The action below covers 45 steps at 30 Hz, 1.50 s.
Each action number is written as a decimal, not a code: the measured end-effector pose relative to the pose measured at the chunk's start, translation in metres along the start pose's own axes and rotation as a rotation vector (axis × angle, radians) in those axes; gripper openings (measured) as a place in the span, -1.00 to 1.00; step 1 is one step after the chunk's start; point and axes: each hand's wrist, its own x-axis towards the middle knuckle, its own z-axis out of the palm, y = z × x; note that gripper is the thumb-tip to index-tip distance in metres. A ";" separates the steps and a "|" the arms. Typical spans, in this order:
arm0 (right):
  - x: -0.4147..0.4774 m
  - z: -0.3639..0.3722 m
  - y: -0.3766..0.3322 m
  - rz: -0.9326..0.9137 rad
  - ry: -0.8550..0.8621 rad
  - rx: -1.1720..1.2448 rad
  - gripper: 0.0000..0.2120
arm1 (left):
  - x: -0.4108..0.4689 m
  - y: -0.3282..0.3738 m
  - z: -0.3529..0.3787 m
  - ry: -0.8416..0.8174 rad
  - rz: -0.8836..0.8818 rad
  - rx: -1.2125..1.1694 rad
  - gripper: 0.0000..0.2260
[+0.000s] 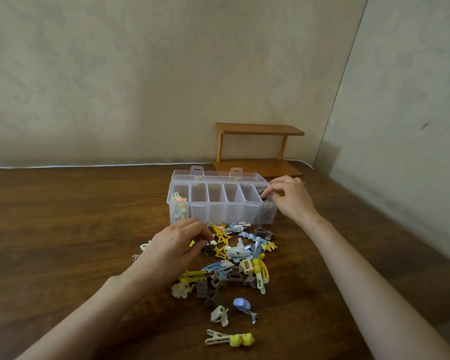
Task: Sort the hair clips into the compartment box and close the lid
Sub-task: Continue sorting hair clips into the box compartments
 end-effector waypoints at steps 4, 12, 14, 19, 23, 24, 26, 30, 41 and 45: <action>-0.001 0.004 0.002 0.042 0.173 0.064 -0.71 | 0.000 0.002 -0.001 -0.004 -0.002 -0.007 -0.89; -0.004 0.005 0.003 0.025 0.068 -0.039 -0.64 | 0.000 0.001 -0.001 -0.015 -0.005 0.001 -0.89; -0.005 0.007 0.004 0.023 0.051 -0.082 -0.64 | 0.000 0.002 -0.001 -0.021 -0.004 0.001 -0.89; -0.003 0.003 0.005 0.017 0.008 -0.135 -0.65 | 0.000 0.001 -0.001 -0.028 -0.004 0.000 -0.90; -0.001 0.002 0.004 -0.009 -0.034 -0.208 -0.66 | 0.000 0.002 -0.001 -0.035 0.002 -0.006 -0.90; -0.002 0.002 0.004 -0.010 -0.035 -0.215 -0.67 | 0.001 0.002 -0.001 -0.046 0.002 -0.013 -0.91; -0.007 0.002 0.003 -0.020 0.040 -0.185 -0.69 | 0.002 -0.001 -0.004 -0.084 -0.002 -0.025 -0.92; -0.032 -0.003 -0.014 -0.150 0.260 -0.017 -0.77 | 0.007 -0.004 -0.014 -0.210 -0.004 -0.043 -0.83; -0.081 0.025 -0.037 -0.287 0.144 0.289 -0.80 | 0.002 0.011 -0.005 -0.405 0.107 0.122 -0.77; -0.087 0.025 -0.040 -0.291 0.085 0.337 -0.78 | 0.001 0.009 -0.004 -0.435 0.090 0.139 -0.79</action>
